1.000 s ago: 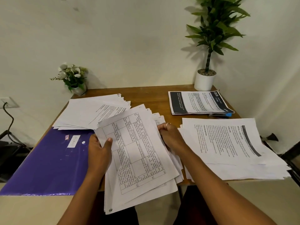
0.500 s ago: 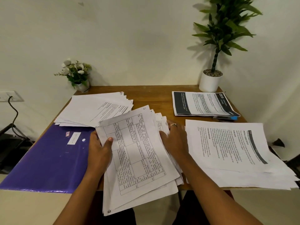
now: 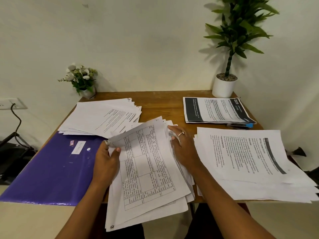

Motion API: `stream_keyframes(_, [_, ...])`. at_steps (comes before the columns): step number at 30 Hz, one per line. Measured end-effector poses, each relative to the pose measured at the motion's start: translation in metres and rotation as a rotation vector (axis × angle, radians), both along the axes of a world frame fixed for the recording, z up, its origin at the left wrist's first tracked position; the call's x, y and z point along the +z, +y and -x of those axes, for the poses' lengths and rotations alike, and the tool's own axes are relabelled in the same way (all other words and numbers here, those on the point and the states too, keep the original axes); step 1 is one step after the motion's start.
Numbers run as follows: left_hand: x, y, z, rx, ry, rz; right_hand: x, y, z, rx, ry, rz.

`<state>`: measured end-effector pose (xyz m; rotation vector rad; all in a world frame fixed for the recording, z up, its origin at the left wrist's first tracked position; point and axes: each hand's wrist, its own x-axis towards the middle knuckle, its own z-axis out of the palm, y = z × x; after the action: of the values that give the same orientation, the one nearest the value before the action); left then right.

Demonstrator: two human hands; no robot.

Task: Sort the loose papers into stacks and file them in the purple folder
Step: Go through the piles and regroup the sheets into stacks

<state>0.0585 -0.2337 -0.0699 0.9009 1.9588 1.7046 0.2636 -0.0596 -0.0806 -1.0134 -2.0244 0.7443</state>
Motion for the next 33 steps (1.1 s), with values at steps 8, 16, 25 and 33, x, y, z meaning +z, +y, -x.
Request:
stream_keyframes(8, [0.000,0.000,-0.001,0.020,0.035,0.036,-0.001,0.001,0.002,-0.017,-0.049,0.077])
stream_keyframes(16, [0.000,0.001,0.000,0.039,0.048,0.056,0.000,0.002,-0.002,-0.412,-0.132,0.069])
stream_keyframes(25, [-0.001,0.000,0.002,0.014,0.017,0.036,0.002,0.003,0.002,-0.364,-0.224,0.085])
stream_keyframes(33, [0.000,0.000,0.001,0.014,0.050,0.051,0.038,0.047,0.033,-0.219,-0.365,-0.027])
